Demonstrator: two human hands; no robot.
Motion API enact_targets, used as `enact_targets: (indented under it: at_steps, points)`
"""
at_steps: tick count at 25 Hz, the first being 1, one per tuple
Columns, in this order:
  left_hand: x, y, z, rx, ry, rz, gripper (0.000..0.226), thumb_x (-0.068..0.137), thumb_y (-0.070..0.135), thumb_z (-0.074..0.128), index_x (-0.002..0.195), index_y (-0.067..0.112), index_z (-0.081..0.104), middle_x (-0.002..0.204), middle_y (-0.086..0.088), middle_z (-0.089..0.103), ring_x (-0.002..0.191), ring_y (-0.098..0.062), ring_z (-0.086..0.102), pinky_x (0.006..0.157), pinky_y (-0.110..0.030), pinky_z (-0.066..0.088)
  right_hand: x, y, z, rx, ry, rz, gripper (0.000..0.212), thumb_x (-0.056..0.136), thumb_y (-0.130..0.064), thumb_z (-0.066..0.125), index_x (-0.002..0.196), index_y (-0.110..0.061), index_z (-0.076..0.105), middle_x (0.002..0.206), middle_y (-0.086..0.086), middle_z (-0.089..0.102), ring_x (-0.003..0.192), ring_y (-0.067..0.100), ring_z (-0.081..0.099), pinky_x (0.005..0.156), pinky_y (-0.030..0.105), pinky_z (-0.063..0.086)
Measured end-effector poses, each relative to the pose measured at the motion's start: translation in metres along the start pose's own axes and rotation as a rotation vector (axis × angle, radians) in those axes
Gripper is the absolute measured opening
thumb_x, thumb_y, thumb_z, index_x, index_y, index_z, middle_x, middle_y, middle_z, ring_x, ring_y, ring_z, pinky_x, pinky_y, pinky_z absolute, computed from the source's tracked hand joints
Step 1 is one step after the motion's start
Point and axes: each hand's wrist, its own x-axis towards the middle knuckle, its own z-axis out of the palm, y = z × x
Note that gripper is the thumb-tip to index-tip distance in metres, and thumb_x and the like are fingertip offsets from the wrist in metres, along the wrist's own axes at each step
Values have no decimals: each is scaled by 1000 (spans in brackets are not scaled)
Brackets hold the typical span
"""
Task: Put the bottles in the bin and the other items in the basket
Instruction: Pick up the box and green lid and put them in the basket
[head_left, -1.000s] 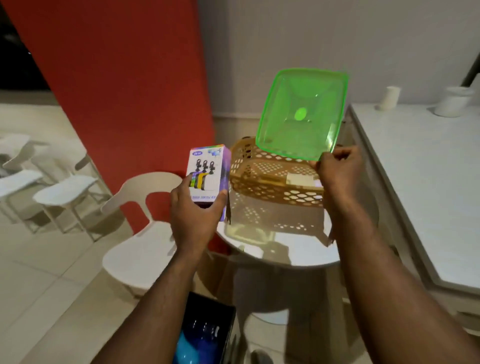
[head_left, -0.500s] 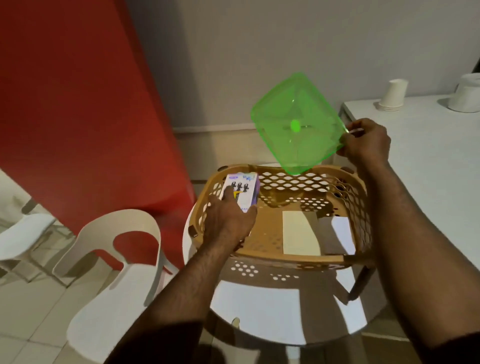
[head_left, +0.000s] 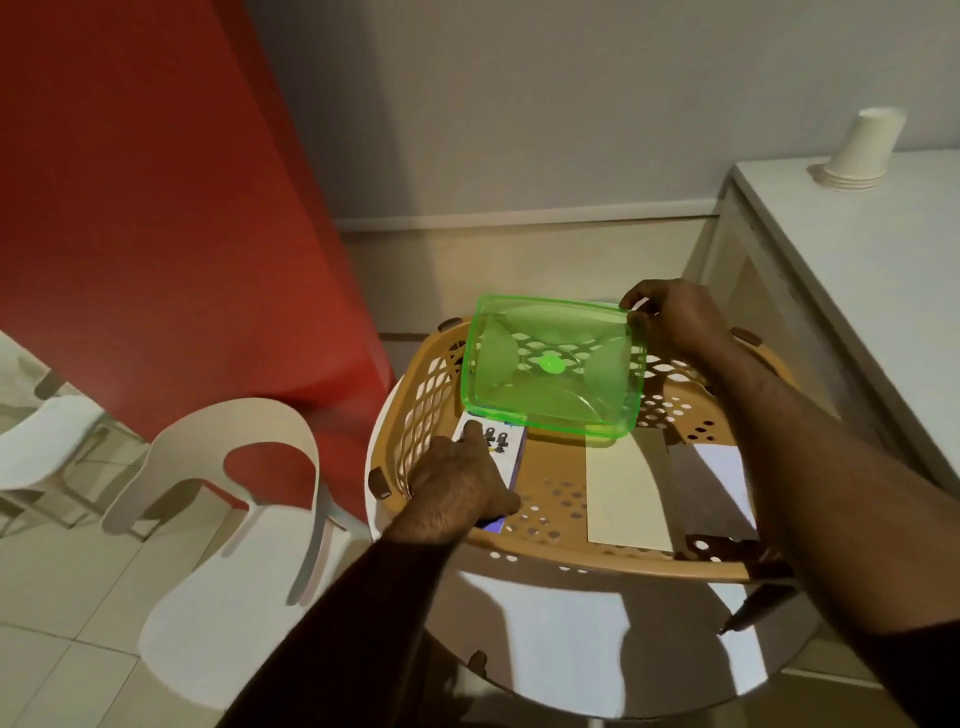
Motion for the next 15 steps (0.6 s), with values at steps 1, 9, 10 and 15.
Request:
enact_targets:
  at_steps: [1,9,10,15]
  points:
    - [1,0,1,2,5,4,110,57,61,75,143,24,18,130,-14,47,120,-32,50,84,-38,45,3,3,-3,-30,-49,22,14,86,-12,68,96,-20,74,93,10,75,85,26,69,75,27,49]
    - [8,1,0,65,17,-14,119,61,69,69,151,24,5,134,-11,50,122,-32,50,86,-40,45,-11,41,-13,-302,-306,221,19,88,-12,62,103,-17,74,102,7,69,100,26,64,99,45,49]
    - [8,2,0,63,27,-17,118,61,69,69,150,23,7,133,-10,52,121,-32,50,85,-40,45,-14,43,-13,-306,-297,235,20,88,-13,62,104,-17,73,105,7,70,104,27,63,102,46,47]
    - [8,0,-8,-21,124,-24,105,63,62,67,148,24,17,129,-10,54,117,-33,51,82,-37,44,-17,50,-21,-90,-278,381,17,86,-3,65,100,-6,74,101,18,71,85,28,67,87,41,57]
